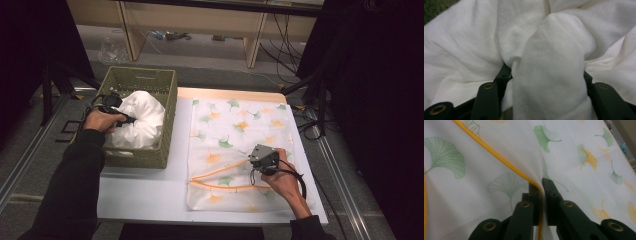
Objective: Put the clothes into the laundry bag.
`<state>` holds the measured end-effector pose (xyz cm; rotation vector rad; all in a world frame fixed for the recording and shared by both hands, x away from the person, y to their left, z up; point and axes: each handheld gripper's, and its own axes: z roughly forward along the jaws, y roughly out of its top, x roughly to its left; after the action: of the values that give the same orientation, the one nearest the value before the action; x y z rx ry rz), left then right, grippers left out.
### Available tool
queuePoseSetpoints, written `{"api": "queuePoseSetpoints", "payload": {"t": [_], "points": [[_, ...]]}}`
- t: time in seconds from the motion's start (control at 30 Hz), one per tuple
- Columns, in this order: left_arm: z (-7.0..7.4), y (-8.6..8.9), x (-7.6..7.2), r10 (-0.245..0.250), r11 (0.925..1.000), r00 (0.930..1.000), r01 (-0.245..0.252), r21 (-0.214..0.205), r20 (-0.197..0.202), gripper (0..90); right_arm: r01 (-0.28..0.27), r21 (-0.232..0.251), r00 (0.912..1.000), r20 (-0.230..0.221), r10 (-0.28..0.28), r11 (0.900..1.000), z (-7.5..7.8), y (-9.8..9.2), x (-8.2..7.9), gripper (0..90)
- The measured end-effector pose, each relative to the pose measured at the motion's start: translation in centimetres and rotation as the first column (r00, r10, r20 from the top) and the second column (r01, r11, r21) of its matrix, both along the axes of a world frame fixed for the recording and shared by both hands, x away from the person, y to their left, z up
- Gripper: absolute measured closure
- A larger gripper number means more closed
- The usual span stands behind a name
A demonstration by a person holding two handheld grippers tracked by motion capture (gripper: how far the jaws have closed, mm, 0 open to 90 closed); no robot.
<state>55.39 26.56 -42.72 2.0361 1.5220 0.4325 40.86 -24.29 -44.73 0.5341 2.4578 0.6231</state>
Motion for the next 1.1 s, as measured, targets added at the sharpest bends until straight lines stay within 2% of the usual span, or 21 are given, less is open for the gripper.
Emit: {"api": "queuePoseSetpoints", "payload": {"t": [0.07,0.1,0.13,0.2,0.23,0.27,0.4,0.43,0.5,0.53,0.6,0.67,0.7,0.77,0.8,0.83,0.87,0.9,0.93,0.97,1.1], "points": [[-0.1,-0.2,0.2,0.031,0.9995,0.9993,-0.031,-0.002,0.019,47.0,0.001,0.0,1.0,0.001,-0.001,1.0,0.0,0.0,0.0,86.6],[-0.3,-0.5,0.6,0.063,0.998,0.998,-0.063,-0.007,0.003,44.1,-0.013,-0.011,0.9999,0.003,0.013,0.9999,-0.1,0.0,0.1,86.6],[-0.3,-0.5,0.6,0.063,0.998,0.998,-0.063,-0.007,0.003,41.9,-0.013,-0.011,0.9999,0.003,0.013,0.9999,-0.1,0.0,0.1,86.6],[-0.3,-1.1,0.6,0.044,0.9989,0.999,-0.043,0.016,-0.011,31.9,-0.015,-0.009,0.9999,0.005,0.015,0.9998,0.0,0.0,0.0,86.6],[-0.4,-1.3,0.5,0.022,0.9996,0.9996,-0.021,0.02,-0.016,31.9,-0.008,-0.005,1.0,0.006,0.008,1.0,0.0,0.0,0.0,86.6],[-0.5,-1.4,0.3,-0.004,0.9998,0.9998,0.004,0.02,-0.022,20.8,-0.001,-0.002,1.0,-0.002,0.001,1.0,-0.1,-0.1,0.0,86.6],[-0.5,-0.8,-0.1,-0.034,0.9993,0.9987,0.035,0.016,-0.037,13.9,-0.007,-0.009,1.0,-0.002,0.006,0.9999,-0.1,0.0,-0.1,86.4],[-0.7,-0.7,-0.3,-0.032,0.9992,0.9989,0.033,0.023,-0.034,11.1,-0.031,-0.023,0.9993,0.022,0.031,0.9993,0.0,0.0,0.1,86.4],[-0.5,-0.5,-0.2,0.006,0.9978,0.9992,-0.003,0.066,-0.041,9.9,-0.04,-0.023,0.9989,0.023,0.04,0.9989,0.0,-0.1,0.2,86.4],[-0.5,-0.2,0.2,0.102,0.9901,0.9937,-0.096,0.102,-0.047,4.6,-0.009,-0.017,0.9999,0.013,0.009,0.9998,0.0,0.0,-0.1,86.3],[-1.1,-0.3,0.3,0.105,0.9889,0.9928,-0.099,0.111,-0.056,0.0,-0.002,-0.011,1.0,0.006,0.002,0.9999,0.0,0.0,-0.2,86.3],[-2.0,-0.5,0.2,0.086,0.9936,0.9938,-0.08,0.08,-0.071,0.0,-0.023,-0.024,0.9996,0.018,0.023,0.9995,0.0,0.0,-0.1,86.2],[-2.5,-0.8,0.0,0.121,0.9918,0.9913,-0.119,0.048,-0.052,0.0,-0.023,-0.024,0.9996,0.018,0.023,0.9995,0.0,0.0,-0.1,86.2],[-2.7,-0.4,0.3,0.108,0.994,0.9926,-0.107,0.02,-0.054,0.0,-0.001,-0.016,1.0,0.002,0.001,0.9999,-0.1,0.1,-0.3,86.1],[-2.9,-0.2,0.4,0.118,0.9925,0.9907,-0.12,-0.022,-0.068,0.0,-0.008,-0.019,0.9999,0.01,0.008,0.9998,-0.1,0.1,-0.2,86.1],[-2.9,-0.2,0.4,0.118,0.9925,0.9907,-0.12,-0.022,-0.068,0.0,-0.008,-0.019,0.9999,0.01,0.008,0.9998,-0.1,0.1,-0.2,86.1],[-2.9,0.1,0.4,0.084,0.9961,0.9928,-0.086,-0.021,-0.085,0.0,-0.008,-0.019,0.9999,0.01,0.008,0.9998,-0.1,0.1,-0.3,86.1],[-3.3,0.4,0.3,0.068,0.9944,0.9929,-0.075,-0.074,-0.098,0.0,-0.011,-0.022,0.9999,0.006,0.011,0.9997,-0.1,0.1,-0.4,86.1],[-3.3,0.4,0.3,0.068,0.9944,0.9929,-0.075,-0.074,-0.098,0.1,-0.011,-0.022,0.9999,0.006,0.011,0.9997,-0.1,0.1,-0.4,86.1],[-3.6,0.7,0.1,0.059,0.9913,0.9925,-0.071,-0.111,-0.107,2.1,-0.014,-0.022,0.9999,0.008,0.014,0.9997,-0.1,0.1,-0.3,86.1],[-3.0,0.8,0.1,0.037,0.9935,0.9921,-0.05,-0.102,-0.12,23.0,-0.012,-0.027,0.9999,0.011,0.012,0.9996,-0.2,0.1,-0.3,86.1]]}}
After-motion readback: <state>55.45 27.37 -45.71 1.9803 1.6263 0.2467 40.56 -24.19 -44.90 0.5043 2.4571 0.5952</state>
